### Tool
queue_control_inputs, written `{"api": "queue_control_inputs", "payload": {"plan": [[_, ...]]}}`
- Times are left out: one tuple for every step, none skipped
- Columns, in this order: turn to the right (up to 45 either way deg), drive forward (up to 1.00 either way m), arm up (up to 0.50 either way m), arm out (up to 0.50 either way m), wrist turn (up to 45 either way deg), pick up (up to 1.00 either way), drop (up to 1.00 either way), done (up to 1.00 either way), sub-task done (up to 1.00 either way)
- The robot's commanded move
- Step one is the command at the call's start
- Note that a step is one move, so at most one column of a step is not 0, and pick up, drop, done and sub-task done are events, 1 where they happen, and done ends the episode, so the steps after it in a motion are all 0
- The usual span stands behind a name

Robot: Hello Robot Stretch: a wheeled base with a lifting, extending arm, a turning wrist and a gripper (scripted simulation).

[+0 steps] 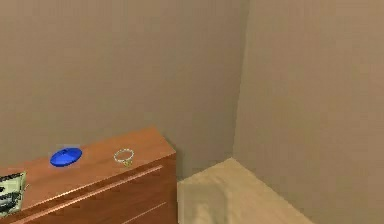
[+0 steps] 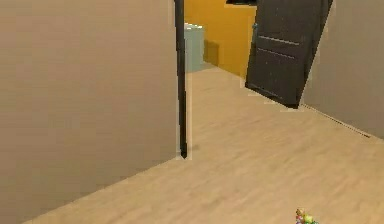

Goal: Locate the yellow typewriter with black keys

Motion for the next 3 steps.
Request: {"api": "queue_control_inputs", "payload": {"plan": [[3.0, 0.0, 0.0, 0.0, 0.0, 0.0, 0.0, 0.0, 0.0], [0.0, 0.6, 0.0, 0.0, 0.0, 0.0, 0.0, 0.0, 0.0], [-45.0, 0.0, 0.0, 0.0, 0.0, 0.0, 0.0, 0.0, 0.0]]}}
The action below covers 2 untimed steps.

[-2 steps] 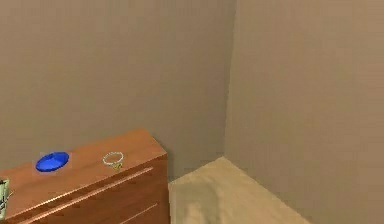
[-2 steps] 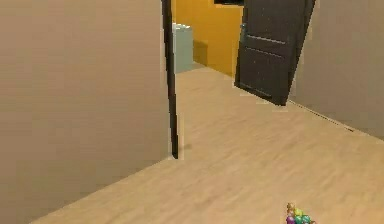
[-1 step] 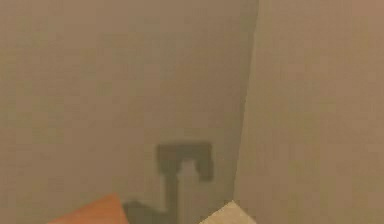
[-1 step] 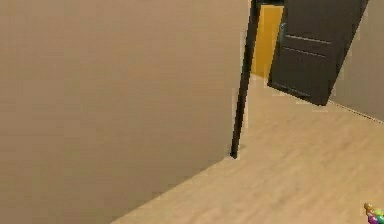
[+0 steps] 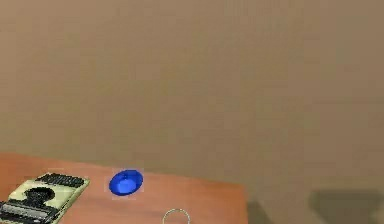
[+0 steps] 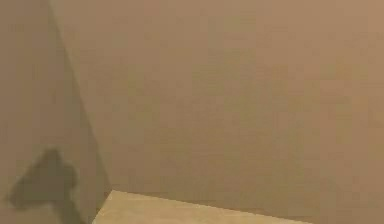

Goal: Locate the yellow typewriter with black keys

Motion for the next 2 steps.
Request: {"api": "queue_control_inputs", "payload": {"plan": [[-42.0, 0.0, 0.0, 0.0, 0.0, 0.0, 0.0, 0.0, 0.0], [0.0, 0.0, 0.0, 0.0, 0.0, 0.0, 0.0, 1.0, 0.0]]}}
